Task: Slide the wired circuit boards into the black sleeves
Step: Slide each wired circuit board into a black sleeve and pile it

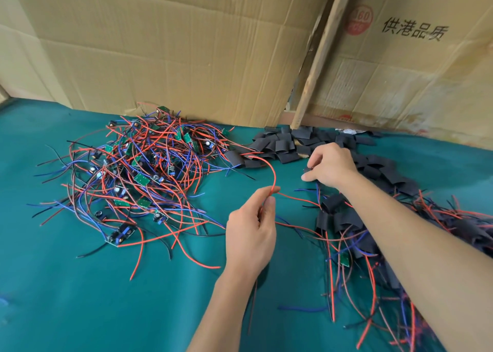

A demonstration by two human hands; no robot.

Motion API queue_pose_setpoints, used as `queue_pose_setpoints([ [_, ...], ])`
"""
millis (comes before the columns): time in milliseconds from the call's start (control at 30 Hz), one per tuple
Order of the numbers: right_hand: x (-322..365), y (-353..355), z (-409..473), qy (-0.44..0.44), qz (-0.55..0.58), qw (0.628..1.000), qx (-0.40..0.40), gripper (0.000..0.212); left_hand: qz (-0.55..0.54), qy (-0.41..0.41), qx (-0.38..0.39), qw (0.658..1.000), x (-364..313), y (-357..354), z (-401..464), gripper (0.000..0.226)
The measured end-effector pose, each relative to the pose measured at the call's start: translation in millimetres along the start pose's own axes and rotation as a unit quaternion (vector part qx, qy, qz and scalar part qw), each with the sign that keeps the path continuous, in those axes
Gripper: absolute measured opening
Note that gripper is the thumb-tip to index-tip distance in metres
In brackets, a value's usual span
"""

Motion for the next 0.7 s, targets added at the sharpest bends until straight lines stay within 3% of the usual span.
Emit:
queue_pose_setpoints([
  [67,7,9,-4,0.017,0.025,0.999,-0.018,0.03,0.008,-0.002,0.007,1.0,0,-1,0,0.026],
  [167,26,34,-24,0.064,0.172,0.981,-0.06,0.031,0.024,-0.003,0.008,1.0,1,-2,0,0.027],
  [267,43,45,-56,0.116,0.366,0.922,-0.044,0.021,0.043,-0.01,0.013,0.999,-2,-4,0,0.031],
  [367,44,45,-80,0.122,0.481,0.867,-0.046,0.016,0.058,-0.014,0.024,0.998,-3,-7,-1,0.031],
  [567,19,47,-94,0.093,0.535,0.829,-0.134,0.017,0.079,-0.021,0.027,0.996,-5,-9,-1,0.03],
  [700,6,49,-96,0.094,0.503,0.838,-0.189,0.02,0.109,-0.019,0.042,0.993,-9,-11,-2,0.032],
])
Point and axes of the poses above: each hand's wrist, its own z-axis towards the middle knuckle, its own y-axis out of the back of the hand, x = y × z, the point moved 10 cm from there along z, towards the middle knuckle, and after that the axes turned 7 degrees about -y, right-handed, at the moved point
